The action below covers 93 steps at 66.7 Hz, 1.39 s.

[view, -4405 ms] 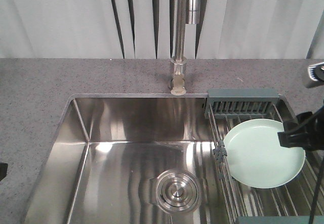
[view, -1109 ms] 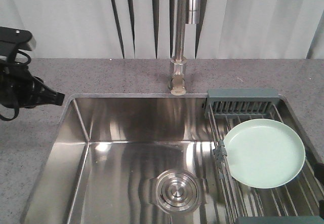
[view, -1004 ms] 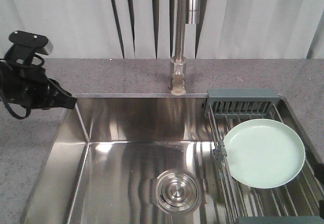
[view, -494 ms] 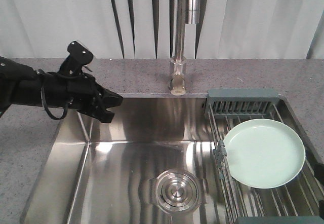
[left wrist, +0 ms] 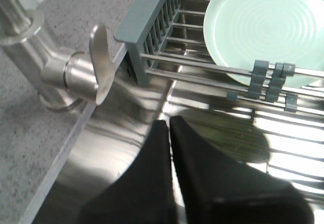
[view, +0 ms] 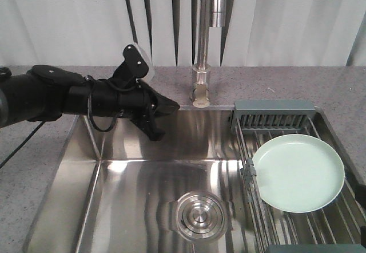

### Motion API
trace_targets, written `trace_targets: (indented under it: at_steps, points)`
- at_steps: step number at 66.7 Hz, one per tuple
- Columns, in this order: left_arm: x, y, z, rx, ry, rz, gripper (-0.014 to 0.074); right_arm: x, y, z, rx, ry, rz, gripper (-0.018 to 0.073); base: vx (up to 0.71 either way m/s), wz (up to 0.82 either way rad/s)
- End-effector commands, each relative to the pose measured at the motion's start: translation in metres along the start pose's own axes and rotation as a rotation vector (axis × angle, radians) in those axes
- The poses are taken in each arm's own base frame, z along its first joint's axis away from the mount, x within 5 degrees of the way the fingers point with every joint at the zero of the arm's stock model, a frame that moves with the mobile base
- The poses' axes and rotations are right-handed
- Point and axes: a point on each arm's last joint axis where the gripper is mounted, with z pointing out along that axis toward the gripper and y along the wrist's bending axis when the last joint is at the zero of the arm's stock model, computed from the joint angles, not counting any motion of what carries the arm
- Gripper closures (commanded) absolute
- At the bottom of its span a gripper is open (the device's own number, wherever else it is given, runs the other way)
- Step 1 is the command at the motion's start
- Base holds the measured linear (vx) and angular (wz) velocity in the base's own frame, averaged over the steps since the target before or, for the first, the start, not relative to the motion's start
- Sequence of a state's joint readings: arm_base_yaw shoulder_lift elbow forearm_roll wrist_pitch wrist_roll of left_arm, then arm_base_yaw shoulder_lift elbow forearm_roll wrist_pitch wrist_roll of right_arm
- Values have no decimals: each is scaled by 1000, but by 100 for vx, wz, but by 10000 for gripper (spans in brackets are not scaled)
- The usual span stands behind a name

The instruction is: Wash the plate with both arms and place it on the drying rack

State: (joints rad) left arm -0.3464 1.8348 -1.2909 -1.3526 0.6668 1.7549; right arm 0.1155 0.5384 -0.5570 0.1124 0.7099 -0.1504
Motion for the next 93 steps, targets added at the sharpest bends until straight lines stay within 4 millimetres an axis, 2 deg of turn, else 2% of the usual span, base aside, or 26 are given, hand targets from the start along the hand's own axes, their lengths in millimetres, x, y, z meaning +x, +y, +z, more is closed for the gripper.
trace_targets:
  at_steps: [1,24,36,49,66,79,93]
  points:
    - [-37,-3,-4,35,-114,40,603,-13,-1,-5,10,-88,-4,240,0,0]
    - [-49,12,31,100,-154,87,603,-13,-1,-5,10,-88,-4,240,0,0]
    - [-53,21,40,82,-169,97,603,-13,-1,-5,10,-88,-4,240,0,0]
    - [-60,36,45,-11,-180,116,603,-13,-1,-5,10,-88,-4,240,0,0]
    - [-84,53,34,-165,-226,152,603,-13,-1,-5,10,-88,-4,240,0,0]
    - [-101,48,20,-153,-256,136,603,-13,-1,-5,11,-88,-4,240,0,0]
    - [-114,46,-8,-248,-169,37,603,-13,-1,-5,11,-88,-4,240,0,0]
